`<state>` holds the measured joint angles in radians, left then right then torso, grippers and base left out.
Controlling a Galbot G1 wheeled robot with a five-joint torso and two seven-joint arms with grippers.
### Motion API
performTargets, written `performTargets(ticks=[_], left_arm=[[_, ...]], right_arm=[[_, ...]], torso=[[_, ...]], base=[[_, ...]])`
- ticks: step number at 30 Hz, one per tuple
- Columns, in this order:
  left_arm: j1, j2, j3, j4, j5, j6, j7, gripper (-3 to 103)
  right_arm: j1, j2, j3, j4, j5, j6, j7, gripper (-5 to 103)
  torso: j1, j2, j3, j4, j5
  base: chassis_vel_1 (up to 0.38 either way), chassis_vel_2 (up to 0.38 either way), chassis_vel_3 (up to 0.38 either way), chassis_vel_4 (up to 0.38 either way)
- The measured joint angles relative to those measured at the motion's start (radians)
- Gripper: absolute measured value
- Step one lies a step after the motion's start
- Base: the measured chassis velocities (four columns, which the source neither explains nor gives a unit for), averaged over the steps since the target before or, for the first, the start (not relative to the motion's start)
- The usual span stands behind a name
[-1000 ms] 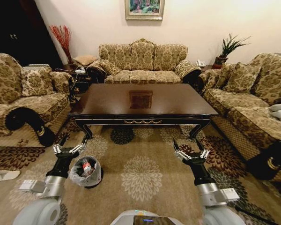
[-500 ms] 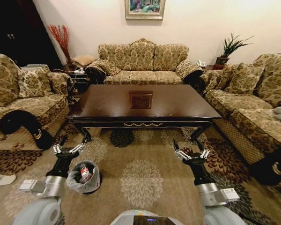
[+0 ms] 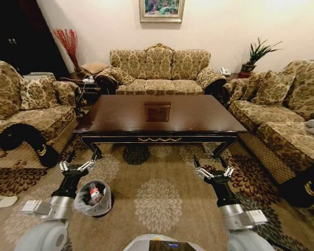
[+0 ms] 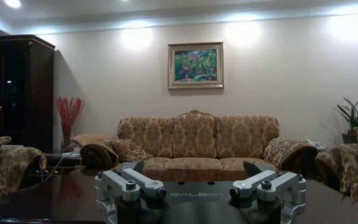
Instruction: Move to the front of the table and place the trash on the table into the trash bin.
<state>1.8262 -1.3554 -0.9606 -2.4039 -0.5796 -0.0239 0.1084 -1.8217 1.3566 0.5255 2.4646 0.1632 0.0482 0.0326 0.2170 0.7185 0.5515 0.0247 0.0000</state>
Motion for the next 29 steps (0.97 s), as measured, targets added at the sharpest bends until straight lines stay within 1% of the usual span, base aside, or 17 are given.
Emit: performTargets(ticks=[29], left_arm=[[0.0,0.0,0.0,0.0,0.0,0.0,0.0,100]], right_arm=[[0.0,0.0,0.0,0.0,0.0,0.0,0.0,100]], torso=[[0.0,0.0,0.0,0.0,0.0]], base=[[0.0,0.0,0.0,0.0]])
